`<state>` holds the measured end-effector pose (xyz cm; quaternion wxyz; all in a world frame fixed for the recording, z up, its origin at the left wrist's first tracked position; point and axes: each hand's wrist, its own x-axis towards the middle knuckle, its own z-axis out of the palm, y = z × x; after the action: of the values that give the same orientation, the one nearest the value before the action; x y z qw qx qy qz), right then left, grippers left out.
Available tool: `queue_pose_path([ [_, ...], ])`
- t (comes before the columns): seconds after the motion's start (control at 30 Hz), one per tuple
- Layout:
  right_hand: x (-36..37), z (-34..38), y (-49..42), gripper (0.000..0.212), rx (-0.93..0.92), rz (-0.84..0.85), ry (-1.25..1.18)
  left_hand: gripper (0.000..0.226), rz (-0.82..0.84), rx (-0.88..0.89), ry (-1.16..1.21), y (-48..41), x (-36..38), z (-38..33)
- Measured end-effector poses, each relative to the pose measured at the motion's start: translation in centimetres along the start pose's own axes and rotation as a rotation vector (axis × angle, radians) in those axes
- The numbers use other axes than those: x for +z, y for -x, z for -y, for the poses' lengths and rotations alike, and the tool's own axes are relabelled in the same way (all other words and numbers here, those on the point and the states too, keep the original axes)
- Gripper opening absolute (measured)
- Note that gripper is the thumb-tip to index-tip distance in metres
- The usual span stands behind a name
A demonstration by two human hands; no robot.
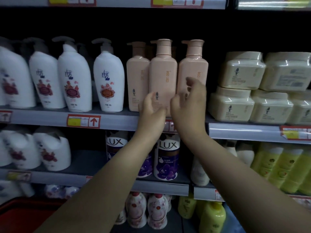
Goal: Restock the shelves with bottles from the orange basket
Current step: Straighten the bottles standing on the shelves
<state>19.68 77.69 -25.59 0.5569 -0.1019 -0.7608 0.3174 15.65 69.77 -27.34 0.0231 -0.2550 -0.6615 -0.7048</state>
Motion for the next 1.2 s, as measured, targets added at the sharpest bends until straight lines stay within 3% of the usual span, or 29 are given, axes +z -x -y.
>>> queue_pose_path([
  [0.13, 3.4, 2.8, 1.2, 0.043, 0.097, 0.203, -0.173, 0.058, -0.052, -0.027, -0.044, -1.9, -3.4, 0.0],
  [0.3, 6.7, 4.0, 2.5, 0.045, 0.177, 0.300, -0.224, 0.056, -0.002, 0.015, -0.120, -4.0, -7.4, 0.9],
  [0.4, 8.6, 4.8, 2.4, 0.049, 0.158, 0.267, -0.175, 0.055, 0.073, 0.010, -0.128, -4.8, -9.0, 1.5],
  [0.53, 10.4, 6.2, 0.2, 0.055, 0.093, 0.175, -0.028, 0.017, 0.156, 0.044, -0.141, -5.4, -9.7, 1.3],
  [0.63, 11.5, 7.2, -1.2, 0.060, 0.030, 0.160, 0.084, 0.012, 0.180, 0.085, -0.160, -5.8, -9.8, 1.1],
  [0.87, 12.4, 8.2, -4.8, 0.074, 0.073, 0.151, 0.212, 0.031, 0.308, 0.111, -0.222, -6.8, -10.8, 0.8],
  [1.0, 13.1, 8.7, -5.8, 0.077, 0.137, 0.220, 0.335, 0.036, 0.334, 0.027, -0.230, -7.5, -11.4, 0.6],
  [1.1, 13.2, 8.7, -6.5, 0.071, 0.178, 0.274, 0.491, 0.041, 0.376, -0.008, -0.251, -7.9, -11.6, 0.4],
  [1.2, 13.3, 8.5, -7.1, 0.050, 0.147, 0.292, 0.573, 0.053, 0.422, -0.005, -0.253, -8.1, -11.5, 0.6],
])
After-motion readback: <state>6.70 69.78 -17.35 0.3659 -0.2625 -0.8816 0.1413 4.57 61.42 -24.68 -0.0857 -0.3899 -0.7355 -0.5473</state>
